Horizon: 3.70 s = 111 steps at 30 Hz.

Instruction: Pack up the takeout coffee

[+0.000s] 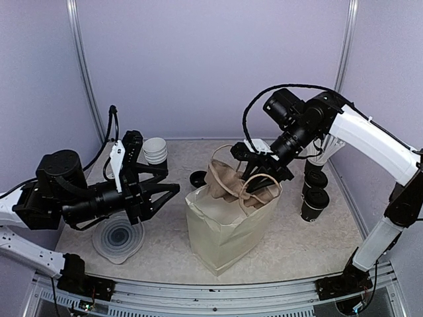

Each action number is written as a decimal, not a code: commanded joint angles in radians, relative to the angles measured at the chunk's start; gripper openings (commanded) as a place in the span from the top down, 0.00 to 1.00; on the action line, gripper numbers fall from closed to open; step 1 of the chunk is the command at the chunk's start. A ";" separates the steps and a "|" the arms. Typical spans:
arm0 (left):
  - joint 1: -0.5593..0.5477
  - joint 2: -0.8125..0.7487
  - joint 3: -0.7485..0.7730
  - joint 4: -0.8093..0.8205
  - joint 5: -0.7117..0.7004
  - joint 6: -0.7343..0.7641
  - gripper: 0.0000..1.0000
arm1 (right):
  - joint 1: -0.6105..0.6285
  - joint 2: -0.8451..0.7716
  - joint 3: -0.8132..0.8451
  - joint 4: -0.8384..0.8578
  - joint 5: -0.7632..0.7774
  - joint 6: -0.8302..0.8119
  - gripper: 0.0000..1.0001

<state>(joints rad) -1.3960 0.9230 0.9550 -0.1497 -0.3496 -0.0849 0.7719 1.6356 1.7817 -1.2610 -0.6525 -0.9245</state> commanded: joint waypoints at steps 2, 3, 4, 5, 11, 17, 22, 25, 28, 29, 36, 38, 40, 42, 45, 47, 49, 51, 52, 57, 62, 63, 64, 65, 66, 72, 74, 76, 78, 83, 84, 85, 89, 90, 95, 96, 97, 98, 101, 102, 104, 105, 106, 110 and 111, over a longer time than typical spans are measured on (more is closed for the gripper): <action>0.088 -0.064 -0.125 -0.021 0.053 -0.156 0.50 | 0.044 -0.028 -0.018 -0.054 0.064 -0.050 0.77; 0.103 -0.064 -0.146 -0.005 0.080 -0.167 0.51 | 0.052 -0.030 -0.017 -0.054 0.073 -0.058 0.78; 0.116 -0.059 -0.167 0.031 0.113 -0.176 0.53 | 0.060 -0.035 -0.016 -0.054 0.080 -0.067 0.78; 0.126 -0.047 -0.184 0.062 0.160 -0.186 0.55 | 0.070 -0.041 -0.015 -0.047 0.085 -0.070 0.78; 0.128 0.080 -0.215 0.179 0.313 -0.205 0.65 | 0.081 -0.054 -0.023 -0.028 0.104 -0.066 0.78; 0.168 0.144 -0.211 0.241 0.280 -0.188 0.62 | 0.082 -0.061 -0.074 -0.008 0.135 -0.051 0.78; 0.295 0.174 -0.198 0.273 0.300 -0.141 0.61 | 0.083 -0.085 -0.102 -0.004 0.144 -0.057 0.78; 0.377 0.202 -0.188 0.309 0.400 -0.105 0.61 | 0.082 -0.091 -0.111 -0.003 0.165 -0.064 0.78; 0.435 0.238 -0.155 0.323 0.466 -0.081 0.61 | 0.082 -0.081 -0.121 -0.007 0.192 -0.059 0.79; 0.438 0.254 -0.137 0.323 0.471 -0.072 0.61 | 0.082 -0.078 -0.127 -0.004 0.201 -0.053 0.79; 0.449 0.285 -0.115 0.314 0.475 -0.056 0.59 | 0.083 -0.055 -0.161 -0.001 0.307 -0.027 0.79; 0.450 0.279 -0.124 0.318 0.474 -0.061 0.59 | 0.082 -0.050 -0.167 0.009 0.329 -0.027 0.79; 0.451 0.271 -0.132 0.320 0.470 -0.063 0.59 | 0.082 -0.040 -0.167 0.012 0.344 -0.028 0.79; 0.452 0.263 -0.138 0.319 0.468 -0.065 0.58 | 0.083 -0.022 -0.161 0.006 0.351 -0.028 0.78; 0.455 0.253 -0.144 0.309 0.455 -0.067 0.58 | 0.087 0.009 -0.148 -0.001 0.376 -0.023 0.77; 0.457 0.246 -0.146 0.303 0.445 -0.068 0.57 | 0.092 0.031 -0.136 0.000 0.400 -0.016 0.76; 0.461 0.237 -0.147 0.298 0.437 -0.066 0.56 | 0.102 0.055 -0.128 0.001 0.425 -0.006 0.75; 0.465 0.229 -0.148 0.294 0.431 -0.065 0.56 | 0.116 0.076 -0.131 0.004 0.460 0.003 0.75; 0.466 0.225 -0.149 0.291 0.428 -0.064 0.56 | 0.122 0.083 -0.137 0.007 0.475 0.007 0.75; 0.473 0.195 -0.161 0.280 0.414 -0.061 0.55 | 0.138 0.099 -0.175 0.029 0.510 0.017 0.73; 0.481 0.175 -0.170 0.280 0.411 -0.064 0.55 | 0.145 0.104 -0.172 0.025 0.508 0.021 0.69; 0.480 0.174 -0.168 0.279 0.412 -0.063 0.54 | 0.145 0.101 -0.167 0.022 0.502 0.019 0.68; 0.480 0.174 -0.165 0.275 0.417 -0.061 0.53 | 0.144 0.096 -0.158 0.019 0.495 0.016 0.66; 0.480 0.174 -0.160 0.269 0.418 -0.056 0.53 | 0.145 0.092 -0.149 0.015 0.488 0.014 0.63; 0.480 0.173 -0.152 0.259 0.420 -0.051 0.53 | 0.145 0.086 -0.138 0.009 0.477 0.012 0.61; 0.481 0.179 -0.061 0.176 0.453 -0.027 0.46 | 0.145 0.047 -0.091 -0.017 0.398 -0.002 0.48; 0.480 0.195 -0.020 0.154 0.457 -0.028 0.41 | 0.145 0.035 -0.081 -0.023 0.373 -0.008 0.46; 0.481 0.215 0.024 0.153 0.473 -0.023 0.37 | 0.144 0.026 -0.062 -0.030 0.367 -0.011 0.45; 0.480 0.252 0.080 0.132 0.500 -0.016 0.33 | 0.144 0.015 -0.041 -0.031 0.361 -0.014 0.45; 0.471 0.382 0.242 0.075 0.556 -0.004 0.32 | 0.139 0.001 0.001 -0.040 0.310 -0.014 0.45; 0.466 0.401 0.272 0.070 0.550 0.000 0.32 | 0.139 0.000 0.003 -0.042 0.303 -0.014 0.45; 0.461 0.424 0.283 0.067 0.539 0.004 0.31 | 0.139 -0.001 0.005 -0.044 0.302 -0.012 0.45; 0.454 0.520 0.376 0.025 0.499 0.018 0.31 | 0.131 -0.029 0.005 -0.023 0.295 -0.007 0.44; 0.454 0.540 0.396 0.017 0.507 0.022 0.31 | 0.128 -0.039 0.005 -0.015 0.288 -0.007 0.44; 0.453 0.642 0.476 0.011 0.543 0.025 0.36 | 0.113 -0.084 0.042 -0.003 0.234 -0.011 0.43; 0.453 0.661 0.491 0.008 0.560 0.029 0.39 | 0.106 -0.094 0.049 -0.003 0.222 -0.011 0.43; 0.454 0.677 0.505 0.009 0.580 0.035 0.42 | 0.095 -0.104 0.054 0.002 0.209 -0.010 0.43; 0.455 0.687 0.518 0.009 0.597 0.040 0.47 | 0.081 -0.116 0.058 0.006 0.196 -0.010 0.42; 0.458 0.722 0.563 -0.008 0.634 0.054 0.69 | -0.014 -0.155 0.075 0.004 0.117 -0.027 0.42; 0.462 0.733 0.578 -0.013 0.649 0.058 0.77 | -0.057 -0.166 0.085 -0.003 0.080 -0.037 0.42; 0.465 0.749 0.613 -0.025 0.662 0.069 0.95 | -0.150 -0.184 0.107 -0.005 0.005 -0.052 0.42; 0.465 0.753 0.632 -0.033 0.655 0.076 1.00 | -0.207 -0.194 0.113 0.006 -0.039 -0.056 0.43; 0.462 0.755 0.652 -0.038 0.645 0.081 1.00 | -0.260 -0.205 0.105 0.032 -0.079 -0.051 0.43; 0.414 0.721 0.673 -0.055 0.626 0.159 1.00 | -0.422 -0.266 -0.022 0.254 -0.129 0.105 0.43; 0.394 0.704 0.665 -0.062 0.619 0.180 1.00 | -0.445 -0.282 -0.059 0.304 -0.135 0.134 0.43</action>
<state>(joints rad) -0.9463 1.6733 1.5963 -0.1871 0.2752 0.0063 0.4179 1.4117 1.8297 -1.1580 -0.6796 -0.9165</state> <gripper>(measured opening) 0.016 0.568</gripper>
